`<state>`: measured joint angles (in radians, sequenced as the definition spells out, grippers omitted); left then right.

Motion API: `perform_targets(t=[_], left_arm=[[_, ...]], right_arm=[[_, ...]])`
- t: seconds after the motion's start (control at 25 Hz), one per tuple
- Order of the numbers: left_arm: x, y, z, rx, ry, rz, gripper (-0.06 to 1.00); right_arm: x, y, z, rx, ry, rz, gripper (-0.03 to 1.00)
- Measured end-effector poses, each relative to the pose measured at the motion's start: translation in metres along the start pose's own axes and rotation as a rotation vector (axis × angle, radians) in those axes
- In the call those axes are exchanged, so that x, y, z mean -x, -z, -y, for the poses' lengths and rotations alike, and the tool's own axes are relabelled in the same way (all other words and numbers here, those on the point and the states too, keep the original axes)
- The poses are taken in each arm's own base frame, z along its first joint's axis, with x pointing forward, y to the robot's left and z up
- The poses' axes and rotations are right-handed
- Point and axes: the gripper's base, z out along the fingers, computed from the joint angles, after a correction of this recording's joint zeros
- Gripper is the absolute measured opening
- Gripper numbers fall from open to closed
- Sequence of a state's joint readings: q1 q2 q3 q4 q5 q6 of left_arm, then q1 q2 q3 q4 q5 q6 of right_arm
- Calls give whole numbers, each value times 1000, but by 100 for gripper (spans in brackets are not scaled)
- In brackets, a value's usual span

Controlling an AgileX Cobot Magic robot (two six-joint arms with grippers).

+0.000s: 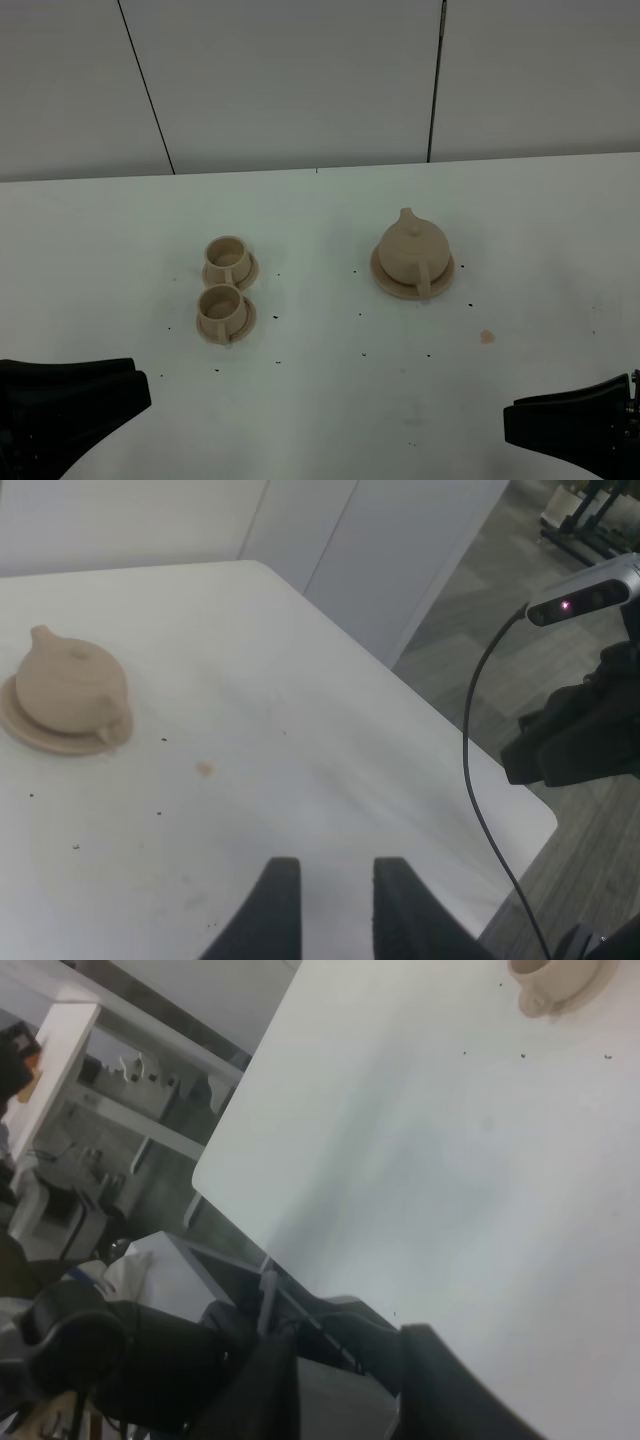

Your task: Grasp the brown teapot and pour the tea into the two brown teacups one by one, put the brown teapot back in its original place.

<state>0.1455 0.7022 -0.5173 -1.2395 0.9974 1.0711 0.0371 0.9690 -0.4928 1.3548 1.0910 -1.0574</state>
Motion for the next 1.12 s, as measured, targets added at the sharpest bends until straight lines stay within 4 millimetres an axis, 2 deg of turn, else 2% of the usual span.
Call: perform_targets(t=[1.12], left_arm=[[0, 0, 0, 0, 0, 0, 25]], right_arm=[[0, 0, 0, 0, 0, 0, 24]])
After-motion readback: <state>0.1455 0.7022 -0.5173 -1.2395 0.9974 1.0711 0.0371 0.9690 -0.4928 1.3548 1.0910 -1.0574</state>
